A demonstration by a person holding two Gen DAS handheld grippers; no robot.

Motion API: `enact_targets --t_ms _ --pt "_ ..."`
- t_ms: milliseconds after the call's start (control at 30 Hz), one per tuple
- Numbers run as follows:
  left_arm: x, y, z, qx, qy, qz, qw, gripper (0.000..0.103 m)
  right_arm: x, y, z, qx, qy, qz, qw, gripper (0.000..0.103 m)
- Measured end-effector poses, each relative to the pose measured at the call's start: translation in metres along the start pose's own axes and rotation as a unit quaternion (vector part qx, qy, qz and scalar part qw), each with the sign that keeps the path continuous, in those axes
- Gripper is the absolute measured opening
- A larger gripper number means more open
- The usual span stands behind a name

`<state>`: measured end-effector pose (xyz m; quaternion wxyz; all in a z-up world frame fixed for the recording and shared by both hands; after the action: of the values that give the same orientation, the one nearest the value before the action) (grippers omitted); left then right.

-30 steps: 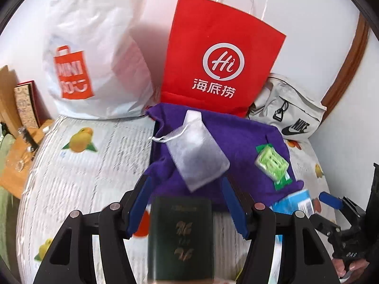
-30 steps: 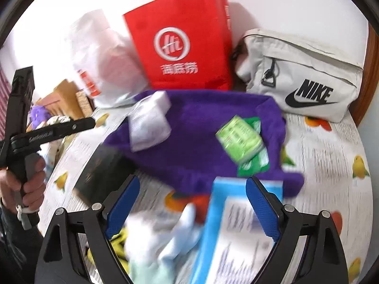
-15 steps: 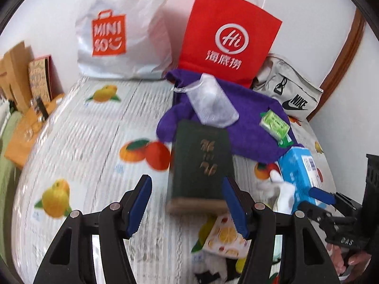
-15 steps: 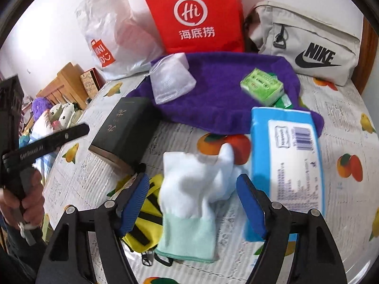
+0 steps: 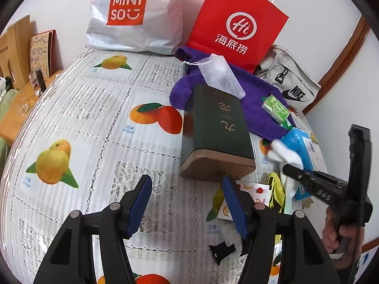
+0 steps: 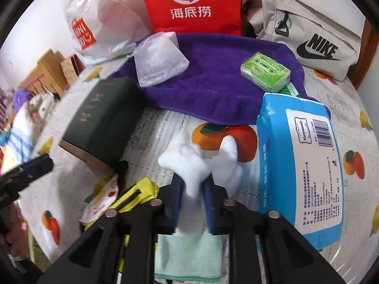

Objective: Organize soft objects
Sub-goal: 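Grasp the white glove with the mint cuff using the right tool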

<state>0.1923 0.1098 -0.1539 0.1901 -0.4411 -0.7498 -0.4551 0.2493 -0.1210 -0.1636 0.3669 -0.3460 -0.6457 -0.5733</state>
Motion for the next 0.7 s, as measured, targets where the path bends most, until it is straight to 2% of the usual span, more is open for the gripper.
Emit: enact_targets --t_ms 67,300,533,700 --pt "-0.001 -0.001 0.002 0.003 -0.001 0.001 1.0 0.06 0.013 0.001 -0.005 -0.012 0.023 -0.02 0.999 0.014" --pt "-0.004 -0.012 -0.007 0.005 -0.018 0.009 0.9998 0.06 0.061 -0.003 -0.022 -0.028 0.051 -0.063 0.996 0.014" --pt "-0.016 -0.03 -0.033 -0.013 -0.051 0.037 0.9979 0.06 0.101 -0.039 -0.032 0.001 0.04 -0.085 0.996 0.014" --pt "-0.015 -0.041 -0.042 -0.051 -0.02 0.039 0.9977 0.063 0.108 -0.072 -0.045 0.013 0.026 -0.081 0.996 0.014"
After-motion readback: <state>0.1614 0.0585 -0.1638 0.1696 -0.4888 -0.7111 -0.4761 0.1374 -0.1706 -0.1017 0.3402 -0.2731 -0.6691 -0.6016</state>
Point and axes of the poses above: each gripper's, at about its wrist camera, not at the fingertips, and x roughly against the way its jaws point, z to its left, y to its top, the point moved 3 cm from there along -x, roughly the way its jaws point, and after that the axes turned 14 degrees about -y, right-handed, at the moved point
